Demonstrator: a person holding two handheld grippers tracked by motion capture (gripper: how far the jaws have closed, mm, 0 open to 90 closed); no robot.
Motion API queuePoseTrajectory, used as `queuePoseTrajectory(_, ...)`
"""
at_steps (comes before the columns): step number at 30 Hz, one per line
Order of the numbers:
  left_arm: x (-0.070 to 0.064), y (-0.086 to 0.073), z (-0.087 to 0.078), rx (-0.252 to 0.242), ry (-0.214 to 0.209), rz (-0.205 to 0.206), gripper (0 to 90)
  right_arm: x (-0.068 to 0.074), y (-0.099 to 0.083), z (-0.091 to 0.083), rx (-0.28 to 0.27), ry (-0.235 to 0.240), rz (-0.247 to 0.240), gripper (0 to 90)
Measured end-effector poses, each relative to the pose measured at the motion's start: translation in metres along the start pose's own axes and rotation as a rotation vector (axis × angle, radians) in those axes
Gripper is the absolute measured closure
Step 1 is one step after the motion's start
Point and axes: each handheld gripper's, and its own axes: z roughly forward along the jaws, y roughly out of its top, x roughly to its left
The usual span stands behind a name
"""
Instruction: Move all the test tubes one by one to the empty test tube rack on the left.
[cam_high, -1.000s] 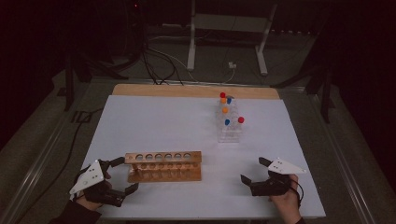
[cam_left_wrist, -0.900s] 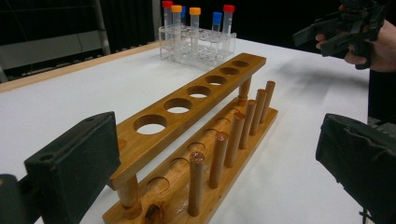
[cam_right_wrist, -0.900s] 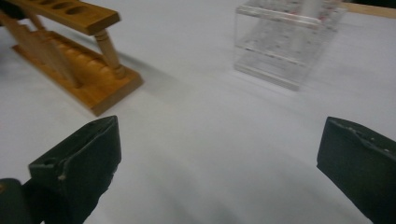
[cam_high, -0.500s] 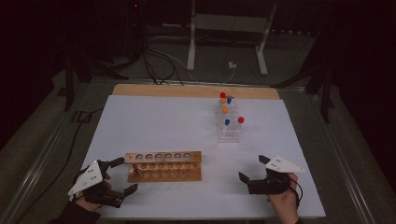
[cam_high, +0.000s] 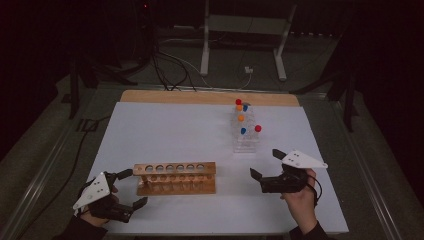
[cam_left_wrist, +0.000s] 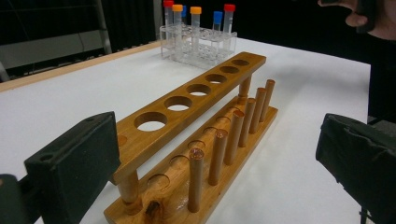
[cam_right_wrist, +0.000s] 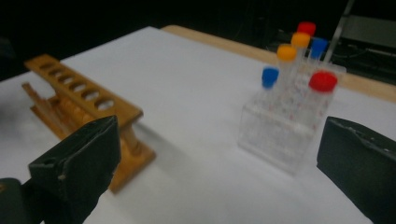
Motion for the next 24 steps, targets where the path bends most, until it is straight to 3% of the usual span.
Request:
queuePoseTrajectory(5, -0.001, 0.000, 0.000, -0.003, -0.003, 0.002, 0.5, 0.000, 0.012, 0.009, -0.021, -0.035, -0.008, 0.0)
queuePoseTrajectory(11, -0.001, 0.000, -0.001, -0.002, -0.003, 0.001, 0.5, 0.001, 0.025, 0.035, -0.052, -0.081, 0.051, 0.0)
queuePoseTrajectory(18, -0.001, 0.000, -0.001, -0.001, -0.002, 0.001, 0.5, 0.002, 0.028, 0.060, -0.067, -0.112, 0.072, 0.0)
queuePoseTrajectory(24, -0.001, 0.000, -0.002, -0.004, -0.004, -0.001, 0.5, 0.001, 0.026, 0.076, -0.042, -0.131, 0.095, 8.5)
